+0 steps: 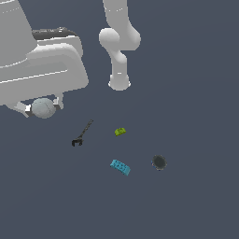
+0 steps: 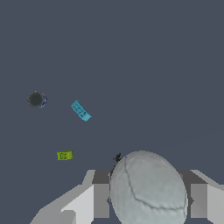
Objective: Pick up a designated object from a clutter of objects.
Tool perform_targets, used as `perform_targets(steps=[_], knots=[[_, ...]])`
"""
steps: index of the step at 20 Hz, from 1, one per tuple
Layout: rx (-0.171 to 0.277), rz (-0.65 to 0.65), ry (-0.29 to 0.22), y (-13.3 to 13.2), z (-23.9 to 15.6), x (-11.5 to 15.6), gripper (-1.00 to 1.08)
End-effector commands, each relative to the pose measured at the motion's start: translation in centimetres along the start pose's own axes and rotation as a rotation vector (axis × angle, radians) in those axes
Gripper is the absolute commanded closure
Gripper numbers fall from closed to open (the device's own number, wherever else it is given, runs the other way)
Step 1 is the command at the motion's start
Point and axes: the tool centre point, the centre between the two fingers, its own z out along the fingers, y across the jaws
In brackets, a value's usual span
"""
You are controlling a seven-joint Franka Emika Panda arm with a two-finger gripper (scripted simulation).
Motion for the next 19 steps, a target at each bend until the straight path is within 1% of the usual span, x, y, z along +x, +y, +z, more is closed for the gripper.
perform_targets(steps=[1, 9, 19], knots=[[0.000, 0.000, 0.000, 0.7, -0.6, 0.2, 1.08], [0.000, 0.000, 0.000, 2.0, -1.8, 0.8, 1.08], [0.000, 0.000, 0.001, 2.5, -2.2, 0.9, 1.08]])
